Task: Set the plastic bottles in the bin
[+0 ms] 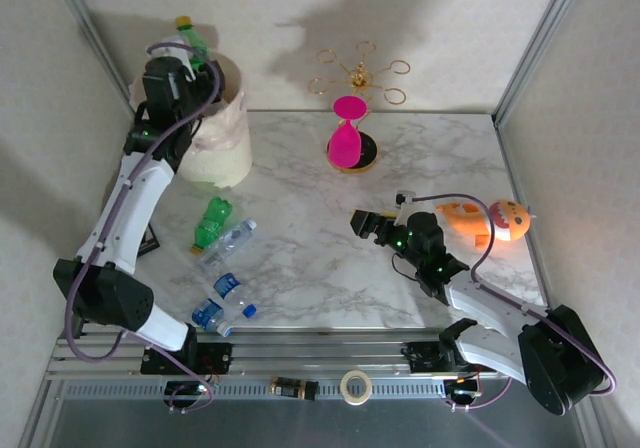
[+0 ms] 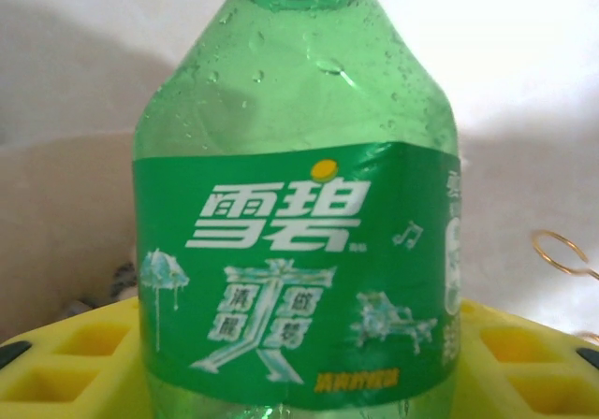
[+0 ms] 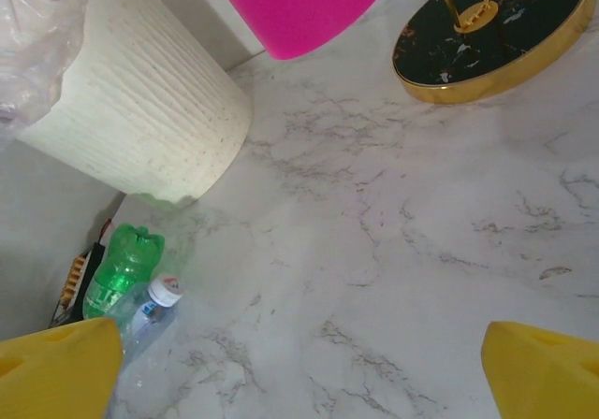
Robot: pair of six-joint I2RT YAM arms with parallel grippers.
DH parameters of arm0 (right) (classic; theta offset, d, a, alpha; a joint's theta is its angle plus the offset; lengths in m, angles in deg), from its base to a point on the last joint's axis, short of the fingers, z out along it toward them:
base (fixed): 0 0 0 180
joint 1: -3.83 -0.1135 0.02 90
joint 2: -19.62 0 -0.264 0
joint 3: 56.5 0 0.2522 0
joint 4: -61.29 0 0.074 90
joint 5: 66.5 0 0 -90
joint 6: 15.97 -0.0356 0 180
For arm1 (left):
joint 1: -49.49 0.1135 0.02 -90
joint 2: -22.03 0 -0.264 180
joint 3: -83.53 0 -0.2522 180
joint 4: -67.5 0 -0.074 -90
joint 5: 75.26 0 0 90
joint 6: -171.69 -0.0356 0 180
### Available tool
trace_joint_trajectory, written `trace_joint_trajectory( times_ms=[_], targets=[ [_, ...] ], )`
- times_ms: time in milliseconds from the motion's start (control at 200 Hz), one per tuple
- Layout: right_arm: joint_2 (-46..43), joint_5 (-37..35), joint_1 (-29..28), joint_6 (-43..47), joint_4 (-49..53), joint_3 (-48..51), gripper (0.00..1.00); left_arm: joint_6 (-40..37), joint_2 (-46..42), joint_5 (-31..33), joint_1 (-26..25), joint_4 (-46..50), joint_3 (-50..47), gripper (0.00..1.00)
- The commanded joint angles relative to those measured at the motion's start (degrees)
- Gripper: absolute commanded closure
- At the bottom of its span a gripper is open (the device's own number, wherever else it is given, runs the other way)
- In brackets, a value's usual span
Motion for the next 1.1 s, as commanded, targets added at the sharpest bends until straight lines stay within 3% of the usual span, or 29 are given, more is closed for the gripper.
trace_joint_trajectory(
  times_ms=[0,381,451,491,576,661,846,1097],
  targets=[
    [-1.83,-2.09,0.43,1.6,1.0,0.94,0.01,-0.54,2.88,-2.22,2.01,3.12,3.68,1.0],
    [-5.22,-2.81,0.41,1.25,2.54,1.94,0.01,0.05,12.11,-4.17,6.83,8.08,7.5,1.0],
    [-5.53,-2.9,0.45,1.12,2.7,2.01,0.01,0.24,12.97,-4.6,7.11,8.61,8.01,0.95],
    [-5.77,-2.9,0.47,1.14,2.77,2.01,0.01,0.38,13.35,-4.82,7.22,8.78,8.22,0.87],
    [-5.8,-2.86,0.48,1.11,2.72,2.02,0.01,1.01,13.8,-5.07,7.27,9.31,8.88,0.44],
    [-5.86,-2.84,0.46,1.06,2.72,2.01,0.01,1.56,13.56,-5.42,7.26,9.55,9.28,0.2],
    [-5.67,-2.5,0.41,0.84,2.28,2.09,0.01,2.26,10.95,-6.68,7.17,8.78,9.28,0.01],
    [-4.07,-1.03,0.43,0.14,-0.18,2.09,0.01,4.83,3.25,-10.5,6.68,7.59,5.31,0.01]
  ],
)
